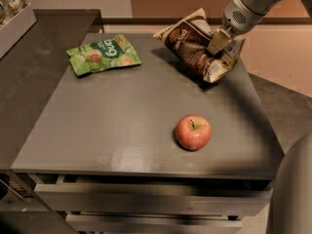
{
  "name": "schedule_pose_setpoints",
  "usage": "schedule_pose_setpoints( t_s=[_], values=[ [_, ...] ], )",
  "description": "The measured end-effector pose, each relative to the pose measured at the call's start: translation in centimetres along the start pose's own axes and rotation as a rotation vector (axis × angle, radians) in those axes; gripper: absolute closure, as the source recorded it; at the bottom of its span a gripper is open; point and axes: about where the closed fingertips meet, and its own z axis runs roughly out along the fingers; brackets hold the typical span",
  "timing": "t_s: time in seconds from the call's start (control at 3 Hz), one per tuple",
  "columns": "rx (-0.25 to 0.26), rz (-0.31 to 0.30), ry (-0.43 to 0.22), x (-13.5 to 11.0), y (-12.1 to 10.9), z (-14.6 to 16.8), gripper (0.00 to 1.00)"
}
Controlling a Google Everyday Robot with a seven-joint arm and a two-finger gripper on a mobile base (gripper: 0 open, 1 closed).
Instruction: Move brown chip bag near apple
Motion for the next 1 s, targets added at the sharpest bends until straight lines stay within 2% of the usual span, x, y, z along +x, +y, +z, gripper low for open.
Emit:
schedule_pose_setpoints(
  t_s=[0.33, 0.67, 1.0],
  values=[
    [-0.042, -0.21, 0.019, 0.9, 2.1, -0.7, 1.0],
    [-0.072, -0.364, 0.038, 2.0, 3.5, -1.0, 1.0],
    [-0.107, -0.488, 0.048, 3.3, 4.8, -1.0, 1.0]
  ],
)
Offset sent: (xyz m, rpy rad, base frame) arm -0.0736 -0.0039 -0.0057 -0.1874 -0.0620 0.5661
